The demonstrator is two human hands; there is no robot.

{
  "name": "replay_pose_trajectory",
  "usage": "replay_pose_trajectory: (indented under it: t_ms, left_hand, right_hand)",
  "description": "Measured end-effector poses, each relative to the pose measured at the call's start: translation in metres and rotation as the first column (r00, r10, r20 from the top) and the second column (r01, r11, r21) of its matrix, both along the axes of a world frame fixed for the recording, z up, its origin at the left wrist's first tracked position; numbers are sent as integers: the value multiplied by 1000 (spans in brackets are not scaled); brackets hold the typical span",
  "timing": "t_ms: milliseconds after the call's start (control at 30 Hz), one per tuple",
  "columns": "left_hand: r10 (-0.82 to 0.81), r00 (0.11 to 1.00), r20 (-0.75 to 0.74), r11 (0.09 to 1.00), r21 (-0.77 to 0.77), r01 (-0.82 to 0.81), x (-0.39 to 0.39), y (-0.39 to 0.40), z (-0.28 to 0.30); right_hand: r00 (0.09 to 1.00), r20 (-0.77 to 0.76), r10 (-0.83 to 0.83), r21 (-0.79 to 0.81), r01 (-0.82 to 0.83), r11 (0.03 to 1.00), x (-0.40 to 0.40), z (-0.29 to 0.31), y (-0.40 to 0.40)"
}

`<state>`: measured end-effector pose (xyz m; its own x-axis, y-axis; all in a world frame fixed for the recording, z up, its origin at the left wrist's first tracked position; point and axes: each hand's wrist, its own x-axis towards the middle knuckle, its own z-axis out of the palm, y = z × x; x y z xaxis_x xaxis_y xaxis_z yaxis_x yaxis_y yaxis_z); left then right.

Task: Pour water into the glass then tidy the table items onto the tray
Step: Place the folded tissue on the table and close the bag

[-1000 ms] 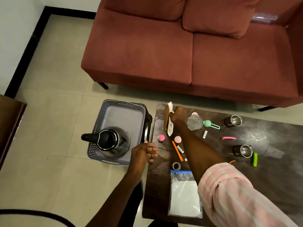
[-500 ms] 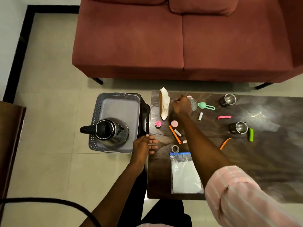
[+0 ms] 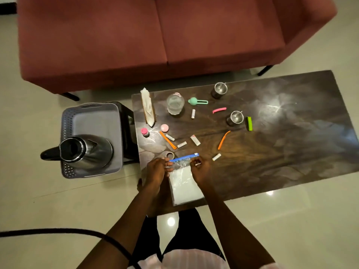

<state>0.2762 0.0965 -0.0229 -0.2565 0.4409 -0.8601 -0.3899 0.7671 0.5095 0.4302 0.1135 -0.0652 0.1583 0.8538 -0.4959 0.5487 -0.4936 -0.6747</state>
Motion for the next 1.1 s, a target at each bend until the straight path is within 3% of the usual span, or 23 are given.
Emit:
replay_pose_trajectory:
  t_ms: [200,500,800,1100]
  left_hand:
    - [-64,996,-60,990,-127,56,47,-24,-38]
    - [-50,996,-80,970,-240,30,75,-51,-59]
    - [-24,997,-80,963,-269,2,80,-77,-73]
    - [-70,981,-182,966,-256,22,67,-87,-72]
  right_hand:
    - [998,27,63,-137,-59,989,54,-12,-39]
    - [989,50,136,-179,-125,976,100,-20,-44]
    - [973,76,219,-326,-183,928,108,-34,-36]
    - [975,111,191,-286,-153,946,102,-44,-28]
